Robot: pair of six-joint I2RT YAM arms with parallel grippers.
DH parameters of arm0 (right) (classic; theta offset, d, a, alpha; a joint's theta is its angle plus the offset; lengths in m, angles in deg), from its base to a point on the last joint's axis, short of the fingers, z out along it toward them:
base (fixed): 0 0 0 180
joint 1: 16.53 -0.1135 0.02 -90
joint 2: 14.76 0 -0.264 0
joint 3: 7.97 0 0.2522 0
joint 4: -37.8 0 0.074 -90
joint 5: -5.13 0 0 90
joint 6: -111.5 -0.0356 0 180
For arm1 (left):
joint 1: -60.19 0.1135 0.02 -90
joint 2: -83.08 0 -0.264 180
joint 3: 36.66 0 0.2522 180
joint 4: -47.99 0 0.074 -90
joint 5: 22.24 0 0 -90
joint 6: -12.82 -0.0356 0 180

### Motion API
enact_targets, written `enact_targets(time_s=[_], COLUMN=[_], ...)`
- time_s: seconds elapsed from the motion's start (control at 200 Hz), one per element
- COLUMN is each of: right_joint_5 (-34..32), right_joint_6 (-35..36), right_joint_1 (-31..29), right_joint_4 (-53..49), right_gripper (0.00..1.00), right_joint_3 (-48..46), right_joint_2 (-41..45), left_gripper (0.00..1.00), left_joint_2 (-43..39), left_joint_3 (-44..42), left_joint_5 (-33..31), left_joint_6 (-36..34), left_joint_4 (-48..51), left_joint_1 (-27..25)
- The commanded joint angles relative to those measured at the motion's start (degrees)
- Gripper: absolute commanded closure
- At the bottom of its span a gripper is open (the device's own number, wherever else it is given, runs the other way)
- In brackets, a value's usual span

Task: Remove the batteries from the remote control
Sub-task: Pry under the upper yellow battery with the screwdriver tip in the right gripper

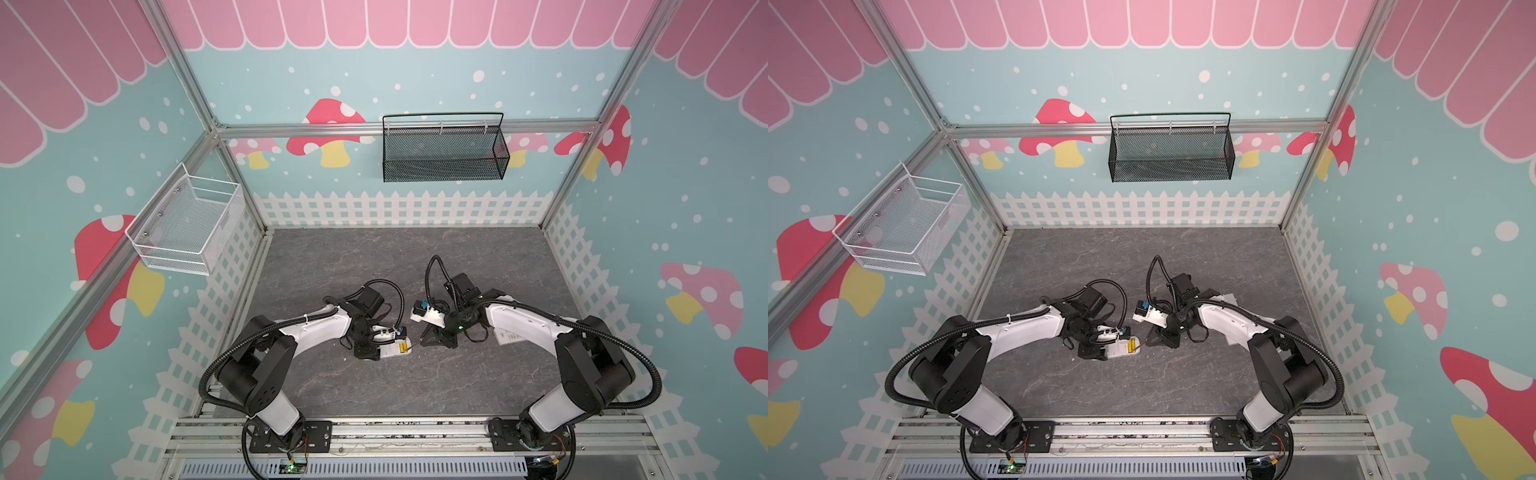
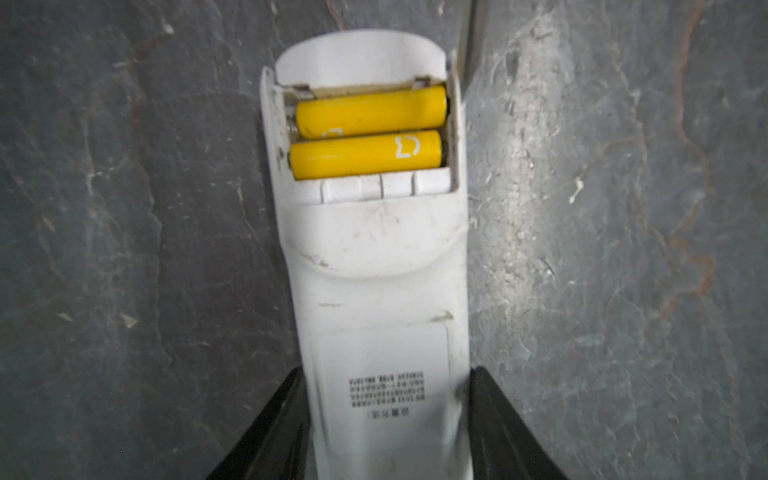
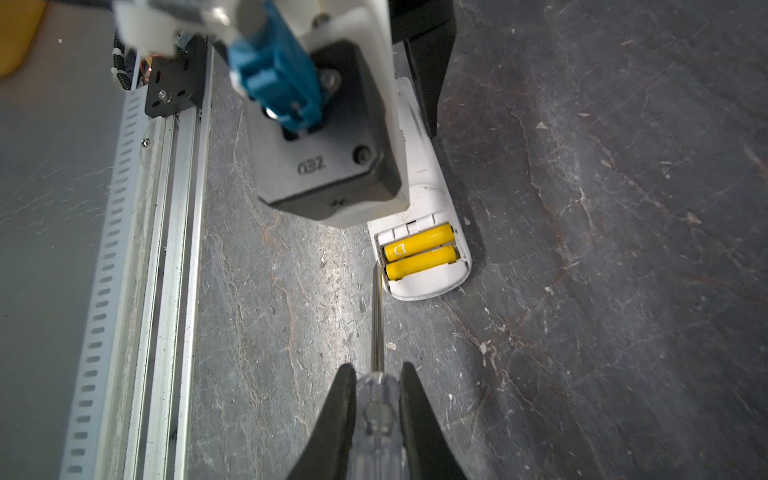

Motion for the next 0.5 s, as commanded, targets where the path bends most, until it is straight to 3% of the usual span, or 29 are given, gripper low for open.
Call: enact_targets(time_s=[0.0, 0.495], right_joint_5=[0.15, 0.39], right_joint_6=[1.74, 2.01], right_joint_1=[-0.41, -0.51], right_joint_4=[-1.41, -1.69], right_gripper=[1.00, 1.00], right_joint_3=[1.53, 1.49], right_joint_2=[-0.83, -2.48], left_gripper=[0.47, 0.47], left_joint_2=[1.33, 1.50], left_joint_3=[-0.22, -0.02], left_joint_5=[-0.27, -0.47], left_joint_6=[-2.00, -2.15], left_joint_4=[-0.50, -0.30], left_joint_1=[-0.95, -0.99])
